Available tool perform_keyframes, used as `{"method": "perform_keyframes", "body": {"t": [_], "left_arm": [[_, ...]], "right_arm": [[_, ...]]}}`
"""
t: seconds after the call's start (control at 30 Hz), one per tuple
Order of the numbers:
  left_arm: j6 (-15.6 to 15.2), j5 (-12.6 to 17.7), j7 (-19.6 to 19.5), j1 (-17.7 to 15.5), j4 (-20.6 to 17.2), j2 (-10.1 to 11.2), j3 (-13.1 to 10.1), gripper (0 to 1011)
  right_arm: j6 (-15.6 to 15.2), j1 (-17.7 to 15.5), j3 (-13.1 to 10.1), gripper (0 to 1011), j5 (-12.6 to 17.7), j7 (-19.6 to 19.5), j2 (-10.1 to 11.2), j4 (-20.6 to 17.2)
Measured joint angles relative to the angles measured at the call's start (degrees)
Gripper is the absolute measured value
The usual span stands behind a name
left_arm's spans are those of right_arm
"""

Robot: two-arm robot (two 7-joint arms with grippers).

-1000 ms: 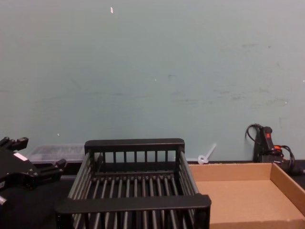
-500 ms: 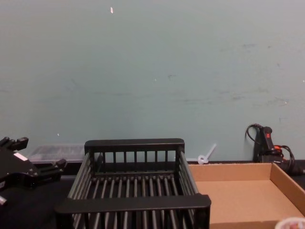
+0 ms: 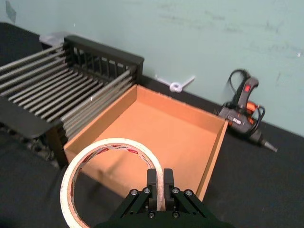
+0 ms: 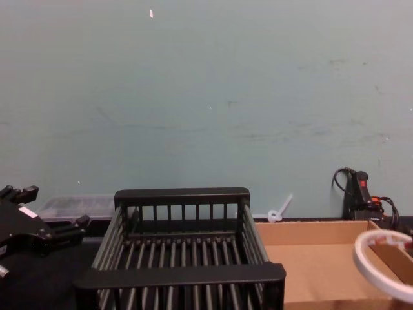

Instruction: Pick up the white tape and place it into the black box , Pick up the silver tape and place it into the brown box.

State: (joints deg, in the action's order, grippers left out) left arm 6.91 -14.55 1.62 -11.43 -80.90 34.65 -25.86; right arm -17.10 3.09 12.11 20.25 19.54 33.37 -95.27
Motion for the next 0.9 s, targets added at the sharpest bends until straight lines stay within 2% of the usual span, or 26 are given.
{"method": "perform_keyframes", "body": {"t": [0.33, 0.47, 0.9], "left_arm": [[0.0, 0.0, 0.0, 0.0, 0.0, 0.0, 0.0, 1001], [0.0, 0.0, 0.0, 0.0, 0.0, 0.0, 0.0, 1001], [0.0, 0.0, 0.0, 0.0, 0.0, 0.0, 0.0, 1001]], "right_arm": [[1.1, 4.7, 1.9, 91, -1.7, 0.1, -2.6, 2.7], [1.7, 8.1, 3.6, 91, -3.0, 0.7, -4.3, 5.4], [2.5, 16.0, 8.1, 91, -5.5, 3.1, -8.3, 11.7]]}}
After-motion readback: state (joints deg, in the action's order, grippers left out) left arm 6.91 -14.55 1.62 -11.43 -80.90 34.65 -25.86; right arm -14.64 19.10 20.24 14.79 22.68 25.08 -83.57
